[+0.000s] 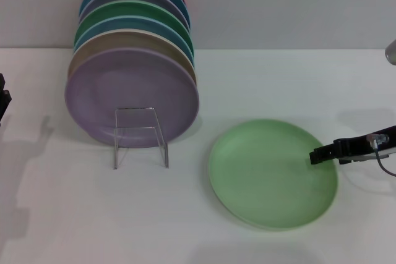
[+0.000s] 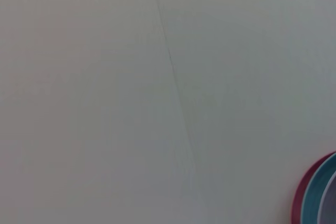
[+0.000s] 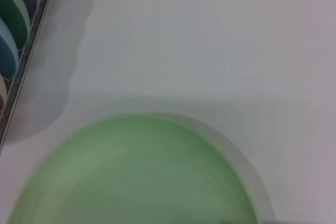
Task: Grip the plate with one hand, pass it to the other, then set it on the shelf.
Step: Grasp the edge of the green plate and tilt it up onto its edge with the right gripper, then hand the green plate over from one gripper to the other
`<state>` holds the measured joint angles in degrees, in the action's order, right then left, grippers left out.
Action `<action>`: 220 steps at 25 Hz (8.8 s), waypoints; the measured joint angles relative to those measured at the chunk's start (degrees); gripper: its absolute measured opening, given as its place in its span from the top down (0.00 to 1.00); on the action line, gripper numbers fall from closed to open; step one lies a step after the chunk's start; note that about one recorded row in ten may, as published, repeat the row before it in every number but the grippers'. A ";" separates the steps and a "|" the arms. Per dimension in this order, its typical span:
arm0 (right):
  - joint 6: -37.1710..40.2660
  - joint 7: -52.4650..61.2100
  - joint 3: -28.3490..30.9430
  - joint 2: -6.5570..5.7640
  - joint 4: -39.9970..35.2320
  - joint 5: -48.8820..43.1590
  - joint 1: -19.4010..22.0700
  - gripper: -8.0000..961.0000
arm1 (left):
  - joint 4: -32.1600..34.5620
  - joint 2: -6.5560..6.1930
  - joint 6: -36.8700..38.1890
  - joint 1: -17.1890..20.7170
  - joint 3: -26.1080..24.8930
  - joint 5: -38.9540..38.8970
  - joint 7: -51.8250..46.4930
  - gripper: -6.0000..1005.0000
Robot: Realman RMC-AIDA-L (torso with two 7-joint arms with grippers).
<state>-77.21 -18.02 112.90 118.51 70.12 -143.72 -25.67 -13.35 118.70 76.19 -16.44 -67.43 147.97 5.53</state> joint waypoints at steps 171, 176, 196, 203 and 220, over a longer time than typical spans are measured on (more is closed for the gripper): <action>21.49 -92.20 -7.59 0.76 7.40 60.35 26.89 0.98 | -78.75 -0.26 -136.76 -9.19 -18.90 -24.22 37.78 0.26; 21.49 -91.96 -7.83 0.76 7.40 60.41 26.90 0.98 | -78.44 -0.18 -134.58 -9.31 -16.95 -21.69 37.54 0.26; 20.80 -91.55 -7.79 0.68 7.14 60.66 27.04 0.98 | -79.97 -0.21 -132.62 -8.56 -14.93 -18.82 36.39 0.47; 20.78 -91.52 -7.85 0.67 7.13 60.66 27.09 0.98 | -79.99 -0.23 -132.54 -8.52 -14.70 -18.60 36.35 0.48; 18.98 -91.31 -7.57 0.68 6.96 60.65 27.35 0.98 | -81.80 -0.14 -126.17 -7.49 -8.29 -11.98 36.86 0.74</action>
<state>-58.23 -109.33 105.34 119.19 77.08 -83.07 1.69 -95.15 118.56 -49.97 -23.93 -75.71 136.00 42.40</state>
